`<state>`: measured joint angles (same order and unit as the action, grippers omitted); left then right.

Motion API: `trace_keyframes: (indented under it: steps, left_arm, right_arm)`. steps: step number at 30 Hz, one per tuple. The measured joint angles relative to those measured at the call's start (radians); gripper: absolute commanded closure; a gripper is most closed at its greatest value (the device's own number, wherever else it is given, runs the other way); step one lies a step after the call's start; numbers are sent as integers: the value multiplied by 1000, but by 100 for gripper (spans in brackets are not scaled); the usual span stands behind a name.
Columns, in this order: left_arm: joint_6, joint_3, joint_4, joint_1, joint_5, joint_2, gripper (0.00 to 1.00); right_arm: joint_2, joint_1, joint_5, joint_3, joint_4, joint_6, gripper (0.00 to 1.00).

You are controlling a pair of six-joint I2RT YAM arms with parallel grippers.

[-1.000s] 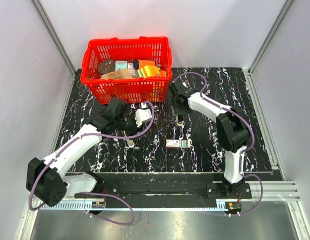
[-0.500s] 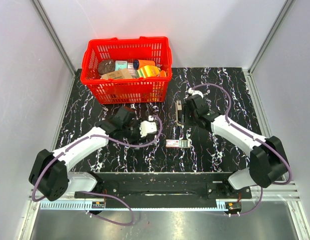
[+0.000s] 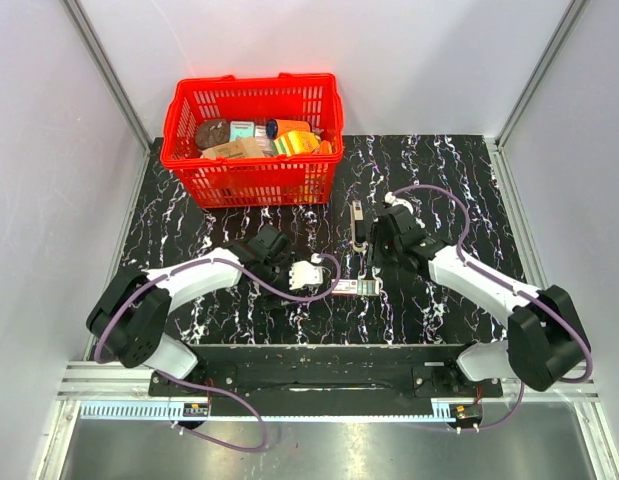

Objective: Unload the staples from the stapler

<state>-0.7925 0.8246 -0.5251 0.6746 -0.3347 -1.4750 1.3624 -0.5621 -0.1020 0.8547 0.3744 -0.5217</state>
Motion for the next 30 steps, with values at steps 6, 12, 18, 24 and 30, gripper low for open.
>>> trace_keyframes:
  steps: [6, 12, 18, 24, 30]
  left_arm:
    - [-26, 9, 4, 8, 56, -22, 28]
    - [-54, 10, 4, 11, 96, -47, 31]
    - [-76, 4, 20, 11, 137, -60, 41]
    - [-76, 5, 35, 14, 144, -67, 53]
    - [-75, 5, 44, 21, 154, -70, 55]
  right_arm:
    - [-31, 0, 28, 2, -20, 0, 59]
    - [-38, -1, 44, 3, -21, 0, 63]
    - [-52, -1, 44, 5, -21, 3, 81]
    - [-61, -1, 44, 5, -21, 2, 87]
    - [-63, -1, 44, 6, -21, 3, 87]
